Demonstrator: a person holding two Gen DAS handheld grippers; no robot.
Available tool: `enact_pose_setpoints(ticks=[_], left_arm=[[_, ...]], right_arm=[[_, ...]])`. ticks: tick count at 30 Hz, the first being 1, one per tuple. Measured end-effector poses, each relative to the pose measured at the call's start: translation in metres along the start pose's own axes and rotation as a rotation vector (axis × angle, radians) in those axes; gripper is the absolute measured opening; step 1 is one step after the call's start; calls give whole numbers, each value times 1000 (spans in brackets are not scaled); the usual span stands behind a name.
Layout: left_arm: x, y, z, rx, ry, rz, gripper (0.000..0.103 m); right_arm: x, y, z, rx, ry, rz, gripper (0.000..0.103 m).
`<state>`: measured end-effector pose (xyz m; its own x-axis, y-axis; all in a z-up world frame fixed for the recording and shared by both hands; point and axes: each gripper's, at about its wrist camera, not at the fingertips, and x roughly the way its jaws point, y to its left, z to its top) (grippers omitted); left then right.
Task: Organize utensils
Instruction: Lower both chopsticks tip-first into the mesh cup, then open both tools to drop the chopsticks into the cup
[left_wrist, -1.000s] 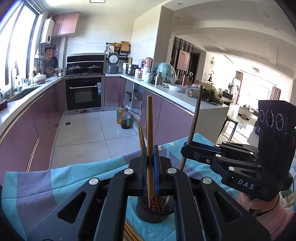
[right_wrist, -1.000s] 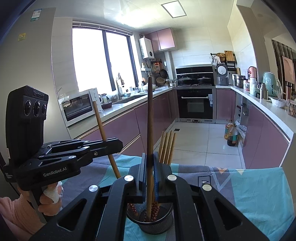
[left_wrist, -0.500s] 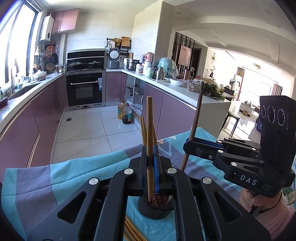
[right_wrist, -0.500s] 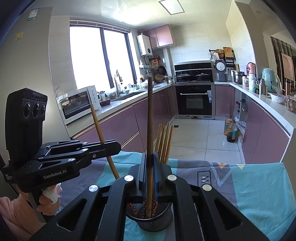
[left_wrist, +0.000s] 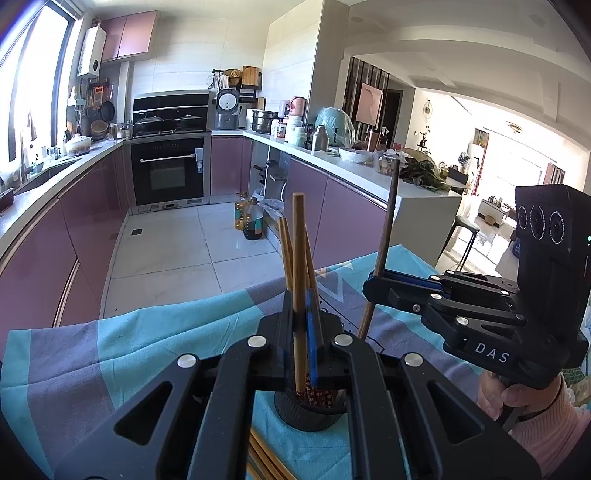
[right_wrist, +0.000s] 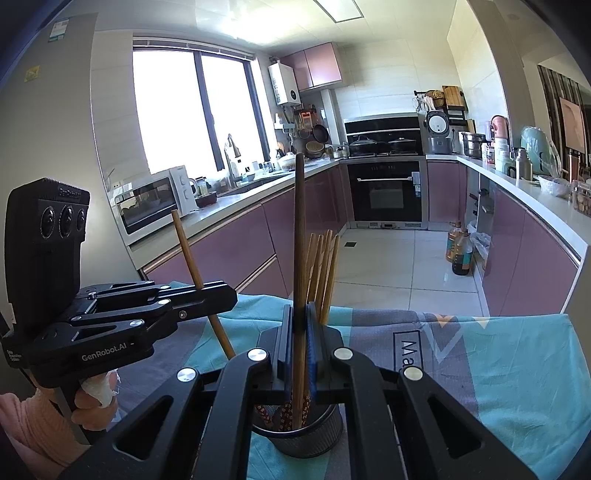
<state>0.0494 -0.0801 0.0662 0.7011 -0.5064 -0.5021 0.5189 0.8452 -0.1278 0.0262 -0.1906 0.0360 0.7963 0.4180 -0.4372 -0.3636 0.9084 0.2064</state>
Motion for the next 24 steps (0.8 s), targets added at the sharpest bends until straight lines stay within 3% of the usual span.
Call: enact_pose_setpoints(ticks=[10,24], left_arm=[[10,4,-2,-3,33,-12,7],[57,30,2,-62,121,-34,7]], right_arm=[[10,-7,-5,20,37,-1,6],[32,-22,-12,83,98,-10,8]])
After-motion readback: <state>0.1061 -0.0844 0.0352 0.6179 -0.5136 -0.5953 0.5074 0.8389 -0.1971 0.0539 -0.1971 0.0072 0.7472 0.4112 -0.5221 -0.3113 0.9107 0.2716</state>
